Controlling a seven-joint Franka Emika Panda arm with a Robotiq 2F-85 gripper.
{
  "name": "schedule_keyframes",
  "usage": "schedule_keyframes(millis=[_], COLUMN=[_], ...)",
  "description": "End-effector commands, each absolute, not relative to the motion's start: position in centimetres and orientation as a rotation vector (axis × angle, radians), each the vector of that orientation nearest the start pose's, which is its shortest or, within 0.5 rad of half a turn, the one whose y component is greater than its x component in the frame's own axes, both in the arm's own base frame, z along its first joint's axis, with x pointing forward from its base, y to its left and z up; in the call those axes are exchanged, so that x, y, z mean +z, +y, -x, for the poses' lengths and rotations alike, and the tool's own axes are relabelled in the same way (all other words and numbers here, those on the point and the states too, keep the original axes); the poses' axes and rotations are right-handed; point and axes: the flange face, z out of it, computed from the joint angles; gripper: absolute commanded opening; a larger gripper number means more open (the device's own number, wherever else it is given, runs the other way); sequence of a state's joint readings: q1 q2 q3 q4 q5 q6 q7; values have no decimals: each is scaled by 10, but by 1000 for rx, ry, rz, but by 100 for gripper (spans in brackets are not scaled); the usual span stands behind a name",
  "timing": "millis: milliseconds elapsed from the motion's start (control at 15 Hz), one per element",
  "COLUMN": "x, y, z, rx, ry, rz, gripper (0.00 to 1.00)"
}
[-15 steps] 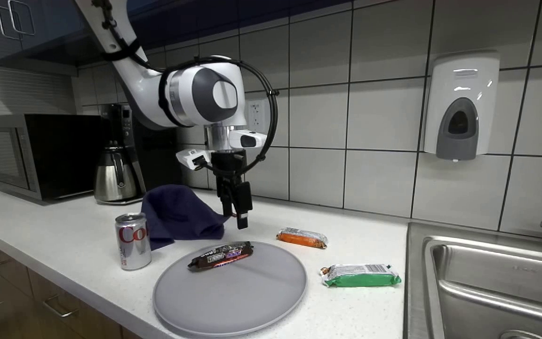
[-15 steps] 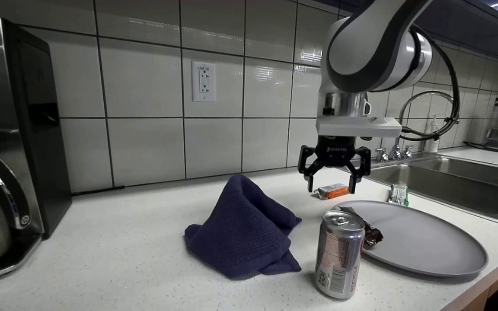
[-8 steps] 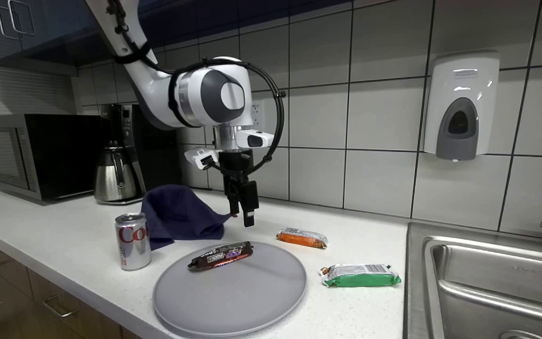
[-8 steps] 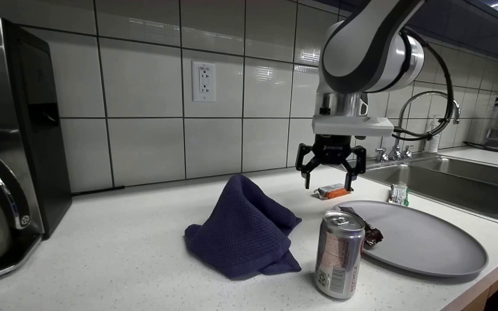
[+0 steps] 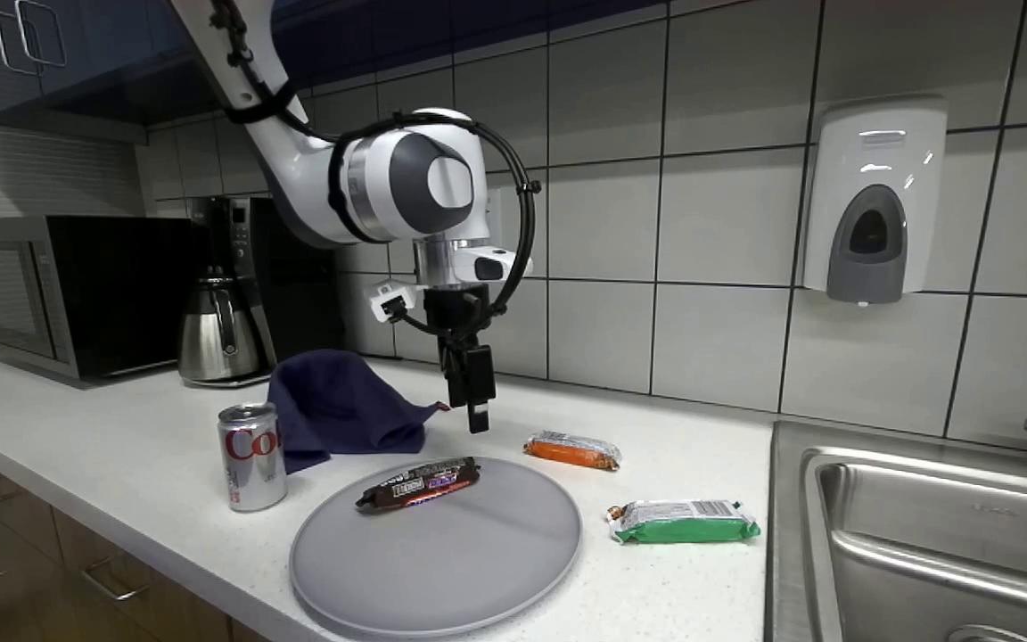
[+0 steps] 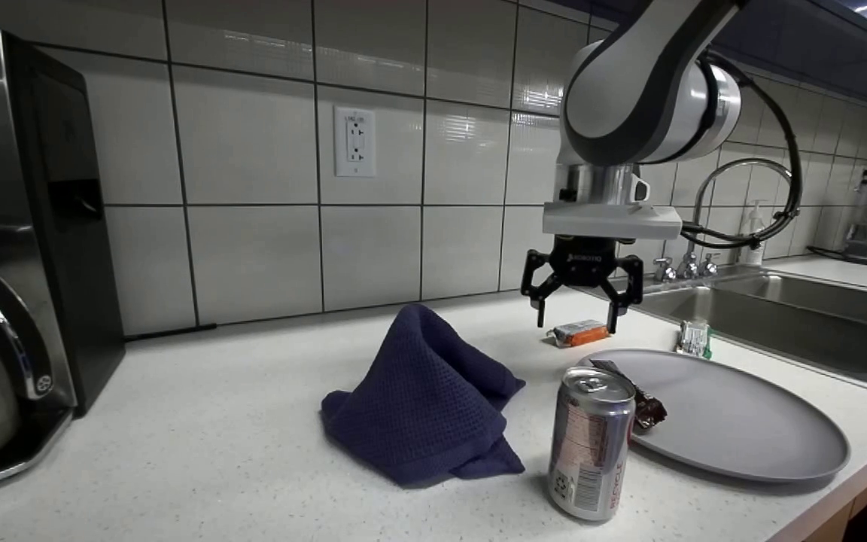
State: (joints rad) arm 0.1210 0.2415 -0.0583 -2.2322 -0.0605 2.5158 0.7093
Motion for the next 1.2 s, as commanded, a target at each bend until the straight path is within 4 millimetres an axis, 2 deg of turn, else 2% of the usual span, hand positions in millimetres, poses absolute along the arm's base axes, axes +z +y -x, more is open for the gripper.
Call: schedule_keyframes(millis=[0, 333, 667, 733, 1133], x=[278, 284, 283, 276, 258], y=[18, -12, -21, -26, -46], z=[-561, -577, -585, -594, -615], rx=[-151, -210, -211, -203, -222], ry=[1154, 1458, 1651, 1692, 1887], rz=[2989, 2900, 2807, 2782, 2695], gripper=[100, 100, 100, 100, 100])
